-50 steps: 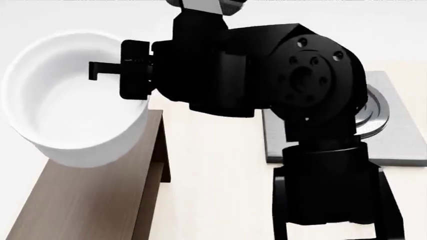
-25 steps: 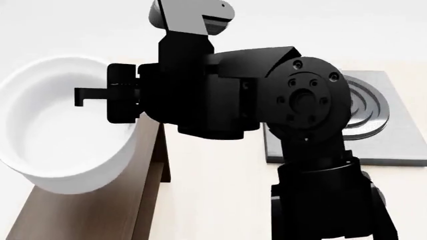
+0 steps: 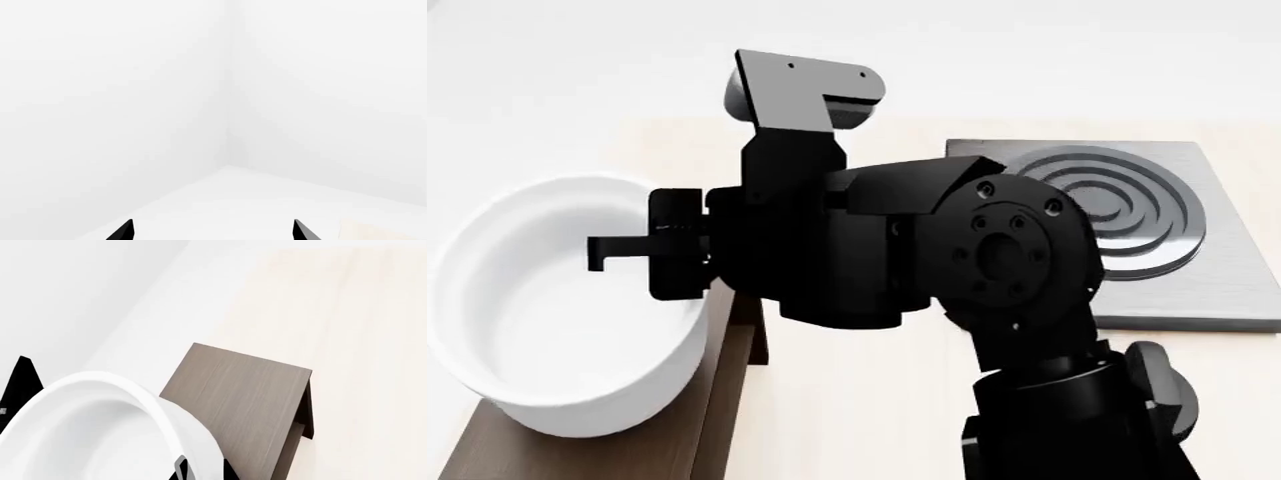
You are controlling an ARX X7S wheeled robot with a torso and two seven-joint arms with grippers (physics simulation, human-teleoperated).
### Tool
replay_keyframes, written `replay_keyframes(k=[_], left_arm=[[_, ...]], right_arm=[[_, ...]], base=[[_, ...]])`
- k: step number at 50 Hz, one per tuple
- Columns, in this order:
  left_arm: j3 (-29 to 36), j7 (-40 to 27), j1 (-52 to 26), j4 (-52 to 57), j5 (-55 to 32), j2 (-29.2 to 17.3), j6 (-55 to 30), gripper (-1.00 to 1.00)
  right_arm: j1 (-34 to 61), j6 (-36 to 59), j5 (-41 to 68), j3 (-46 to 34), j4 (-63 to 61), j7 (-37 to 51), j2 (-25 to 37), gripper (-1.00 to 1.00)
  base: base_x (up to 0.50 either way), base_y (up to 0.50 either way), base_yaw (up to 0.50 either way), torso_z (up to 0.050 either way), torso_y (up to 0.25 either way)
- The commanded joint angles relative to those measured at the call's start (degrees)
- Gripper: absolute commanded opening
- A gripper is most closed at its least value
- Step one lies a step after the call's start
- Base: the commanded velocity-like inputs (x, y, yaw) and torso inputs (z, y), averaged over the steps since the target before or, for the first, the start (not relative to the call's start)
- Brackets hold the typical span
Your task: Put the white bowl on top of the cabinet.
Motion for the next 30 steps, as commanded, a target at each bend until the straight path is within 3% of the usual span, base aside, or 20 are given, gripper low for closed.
replay_keyframes(k=[1, 24, 25, 30], left_arm=[[0.26, -0.19, 0.01, -0.37, 0.33, -0.2, 0.41, 1.0], [0.42, -0.56, 0.0, -0.64, 0.28, -0.33, 0.59, 1.0], [0.43, -0.57, 0.0, -0.56, 0.25, -0.35, 0.51, 1.0], [0.45, -0.64, -0.02, -0.58, 0.22, -0.37, 0.6, 1.0]], right_arm=[[-0.53, -2.3, 0.56, -1.13, 0.21, -2.6, 0.19, -1.0], [-0.37, -8.48, -5.28, -8.74, 6.34, -11.79, 0.25, -1.0], [-0.27, -8.57, -5.21, -8.79, 6.44, -11.87, 0.3, 1.0], [-0.28, -10.28, -5.47, -8.82, 5.24, -12.33, 0.95, 1.0]], base=[[0.0, 0.0, 0.0, 0.0, 0.0], [0.0, 0.0, 0.0, 0.0, 0.0], [0.0, 0.0, 0.0, 0.0, 0.0], [0.0, 0.0, 0.0, 0.0, 0.0]])
